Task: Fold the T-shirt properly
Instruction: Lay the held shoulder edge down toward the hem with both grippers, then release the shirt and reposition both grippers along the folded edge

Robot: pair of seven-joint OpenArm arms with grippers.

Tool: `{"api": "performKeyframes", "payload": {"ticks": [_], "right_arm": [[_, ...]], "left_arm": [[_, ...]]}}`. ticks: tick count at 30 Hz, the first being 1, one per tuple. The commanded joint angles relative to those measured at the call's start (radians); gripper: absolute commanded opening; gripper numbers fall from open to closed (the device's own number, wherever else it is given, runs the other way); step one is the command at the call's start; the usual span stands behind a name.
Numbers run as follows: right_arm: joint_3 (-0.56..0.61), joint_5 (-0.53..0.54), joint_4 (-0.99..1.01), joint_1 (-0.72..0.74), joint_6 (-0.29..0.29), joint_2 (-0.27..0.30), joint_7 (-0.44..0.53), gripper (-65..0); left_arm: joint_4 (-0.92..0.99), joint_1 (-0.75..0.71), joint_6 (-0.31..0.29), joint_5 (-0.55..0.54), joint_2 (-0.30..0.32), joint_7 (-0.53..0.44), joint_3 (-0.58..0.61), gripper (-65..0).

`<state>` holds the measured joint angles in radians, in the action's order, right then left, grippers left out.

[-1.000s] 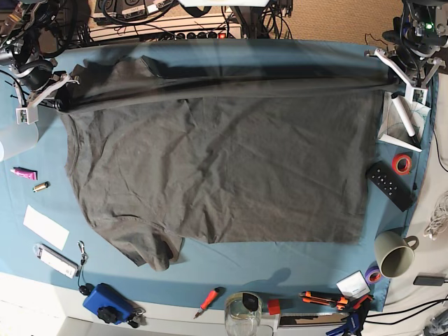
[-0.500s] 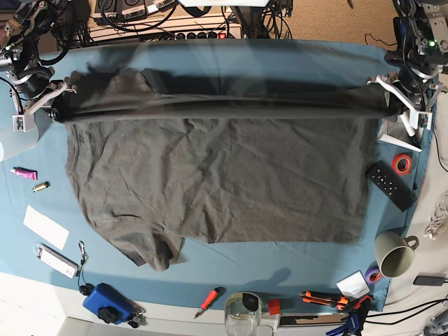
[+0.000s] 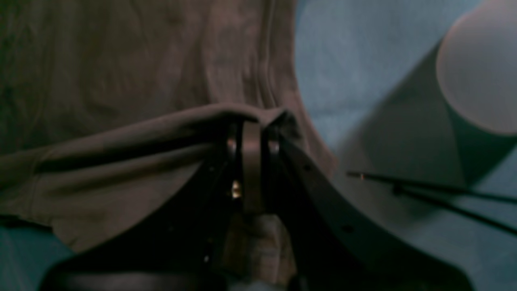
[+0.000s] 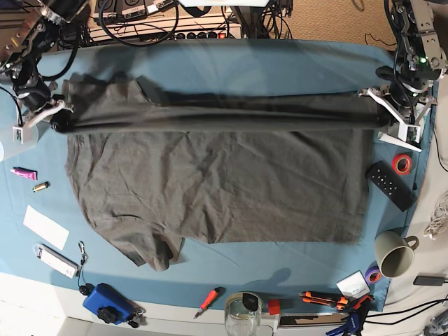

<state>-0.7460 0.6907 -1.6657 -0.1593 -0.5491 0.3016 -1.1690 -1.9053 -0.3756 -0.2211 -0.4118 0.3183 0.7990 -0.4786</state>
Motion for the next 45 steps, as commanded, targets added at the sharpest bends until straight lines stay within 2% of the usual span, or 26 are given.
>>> {"api": "performKeyframes", "payload": {"ticks": [1,8,11,15,17,22,26,31,34,36,40,45], "right_arm": [[0.004,-0.025,-0.008,0.021,0.006,0.03,0.036,-65.0],[0.137,-0.151,-0.008,0.064,0.009,0.031,0.076,-65.0],[0.159,-0.195,-0.008,0.088,0.035,0.028,0.096,-65.0],[0.159,-0.203,-0.006,0.119,0.038,0.028,0.098,-65.0],[0.159,-0.217,0.015,0.135,0.039,0.029,0.1,-65.0],[0.159,-0.209,0.14,0.197,0.042,0.028,0.098,-65.0],[0.159,-0.183,0.161,0.224,0.042,0.029,0.077,-65.0],[0.159,-0.171,0.161,0.226,0.041,0.028,0.058,-65.0],[0.159,-0.172,0.161,0.226,0.041,0.028,0.05,-65.0],[0.159,-0.172,0.161,0.226,0.041,0.028,0.046,-65.0],[0.159,-0.173,0.161,0.225,0.041,0.028,0.039,-65.0],[0.159,-0.172,0.161,0.226,0.041,0.028,0.039,-65.0]], "left_arm": [[-0.005,0.019,0.015,0.02,0.017,-0.027,-0.008,-65.0],[0.077,0.111,0.013,0.02,0.017,-0.029,-0.008,-65.0],[0.102,0.129,0.01,0.019,0.017,-0.03,-0.008,-65.0],[0.102,0.141,0.009,0.016,0.016,-0.031,-0.008,-65.0],[0.102,0.145,-0.011,0.016,0.016,-0.039,-0.008,-65.0],[0.102,0.149,-0.015,0.016,0.014,-0.049,-0.008,-65.0],[0.102,0.148,-0.015,0.016,0.014,-0.047,-0.008,-65.0],[0.101,0.148,-0.032,-0.023,0.014,-0.002,-0.008,-64.5],[0.097,0.139,-0.172,-0.066,0.014,-0.002,-0.008,-43.1],[0.086,0.13,-0.234,-0.087,0.014,0.007,-0.008,-35.5],[0.026,0.095,-0.246,-0.14,0.014,0.084,-0.008,-35.2],[0.001,0.058,-0.251,-0.143,0.014,0.084,-0.008,-35.4]]}}
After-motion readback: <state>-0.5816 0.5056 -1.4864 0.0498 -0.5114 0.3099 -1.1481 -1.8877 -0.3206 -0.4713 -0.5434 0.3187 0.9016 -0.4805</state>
